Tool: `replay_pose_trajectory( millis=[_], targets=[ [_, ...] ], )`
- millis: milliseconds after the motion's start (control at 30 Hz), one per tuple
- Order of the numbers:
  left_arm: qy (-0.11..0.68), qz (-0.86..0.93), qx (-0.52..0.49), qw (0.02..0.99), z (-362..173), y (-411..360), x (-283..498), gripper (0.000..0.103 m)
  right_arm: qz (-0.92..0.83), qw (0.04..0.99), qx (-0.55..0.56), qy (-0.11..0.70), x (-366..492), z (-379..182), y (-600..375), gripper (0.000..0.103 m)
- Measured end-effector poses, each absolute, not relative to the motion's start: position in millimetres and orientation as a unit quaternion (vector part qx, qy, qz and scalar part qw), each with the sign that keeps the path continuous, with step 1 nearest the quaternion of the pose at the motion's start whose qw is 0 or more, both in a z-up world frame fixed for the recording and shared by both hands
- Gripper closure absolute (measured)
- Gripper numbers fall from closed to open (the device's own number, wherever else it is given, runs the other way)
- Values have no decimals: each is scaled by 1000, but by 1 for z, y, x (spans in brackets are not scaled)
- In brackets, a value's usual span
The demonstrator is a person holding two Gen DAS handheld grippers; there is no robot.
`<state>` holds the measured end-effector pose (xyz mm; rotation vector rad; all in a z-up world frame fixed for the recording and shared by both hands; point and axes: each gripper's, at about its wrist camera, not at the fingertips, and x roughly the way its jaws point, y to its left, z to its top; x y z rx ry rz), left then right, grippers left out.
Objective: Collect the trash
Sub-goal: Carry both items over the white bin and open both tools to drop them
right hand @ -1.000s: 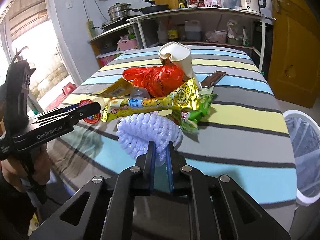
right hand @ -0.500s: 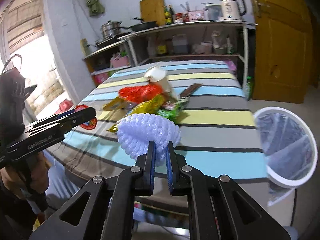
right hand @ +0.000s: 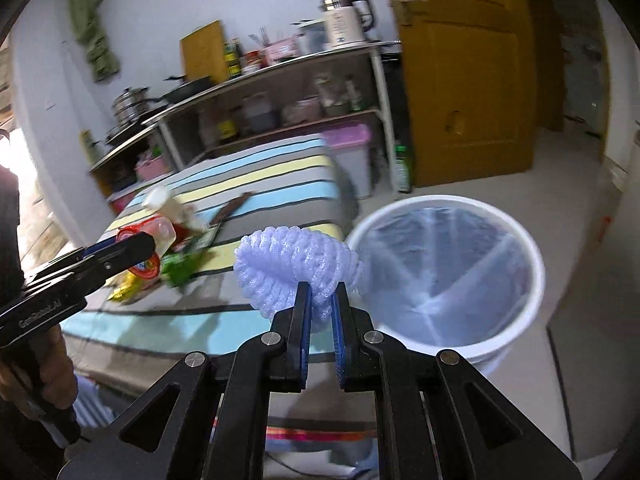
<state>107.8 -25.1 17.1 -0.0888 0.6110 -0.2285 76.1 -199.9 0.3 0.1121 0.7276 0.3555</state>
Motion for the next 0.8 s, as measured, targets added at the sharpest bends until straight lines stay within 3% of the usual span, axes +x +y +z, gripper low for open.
replay_pose_trajectory(
  millis=[700, 800],
  targets=[
    [352, -198, -23, 915, -11, -122, 197, 59, 85, 910, 83, 397, 127, -41, -274, 88],
    [365, -199, -28, 909, -18, -124, 205, 48, 83, 908, 84, 401, 131, -46, -276, 85]
  ],
)
